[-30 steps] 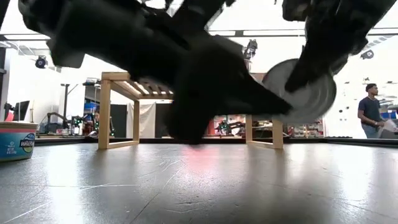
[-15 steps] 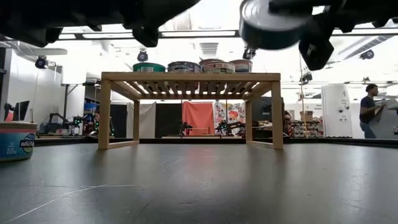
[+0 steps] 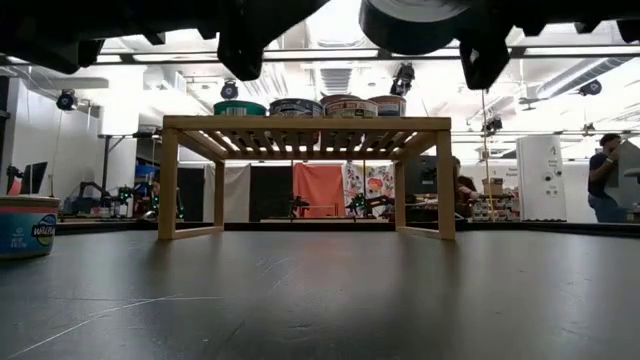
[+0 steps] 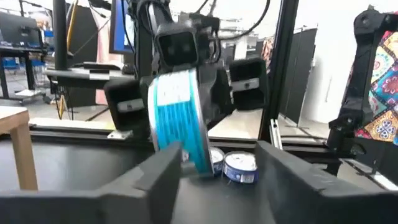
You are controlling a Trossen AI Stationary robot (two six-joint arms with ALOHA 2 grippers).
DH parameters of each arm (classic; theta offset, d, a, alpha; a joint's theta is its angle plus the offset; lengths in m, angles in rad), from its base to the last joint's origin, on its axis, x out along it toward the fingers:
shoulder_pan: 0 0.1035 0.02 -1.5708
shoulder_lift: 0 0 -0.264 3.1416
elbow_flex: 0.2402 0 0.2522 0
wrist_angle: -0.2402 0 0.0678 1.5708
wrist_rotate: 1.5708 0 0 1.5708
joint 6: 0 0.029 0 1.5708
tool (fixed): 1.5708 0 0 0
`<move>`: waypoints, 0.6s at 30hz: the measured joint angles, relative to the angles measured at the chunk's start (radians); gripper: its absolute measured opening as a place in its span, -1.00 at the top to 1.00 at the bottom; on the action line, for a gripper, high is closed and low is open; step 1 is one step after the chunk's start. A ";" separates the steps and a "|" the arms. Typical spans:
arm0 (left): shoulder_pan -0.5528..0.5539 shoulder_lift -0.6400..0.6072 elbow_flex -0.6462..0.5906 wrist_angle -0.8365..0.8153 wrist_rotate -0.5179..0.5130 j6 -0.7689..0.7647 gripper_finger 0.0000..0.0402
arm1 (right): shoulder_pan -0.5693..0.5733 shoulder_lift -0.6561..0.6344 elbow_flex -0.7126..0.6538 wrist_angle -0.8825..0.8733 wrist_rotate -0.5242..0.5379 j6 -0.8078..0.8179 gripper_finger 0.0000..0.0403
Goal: Stack canned seafood by type on shelf
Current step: Put the light blue tuna can on the shelf
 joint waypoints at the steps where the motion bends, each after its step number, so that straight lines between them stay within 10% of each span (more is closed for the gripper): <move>1: 0.000 0.004 0.001 -0.003 -0.006 0.000 -0.01 | 0.000 0.001 0.008 -0.004 -0.001 -0.011 0.39; 9: 0.025 0.011 0.005 -0.002 -0.128 -0.042 -0.48 | 0.000 0.001 0.017 -0.016 -0.021 -0.070 0.39; 18: 0.062 0.012 0.055 -0.061 0.026 -0.036 -0.51 | -0.043 0.001 0.017 -0.002 -0.020 -0.143 0.39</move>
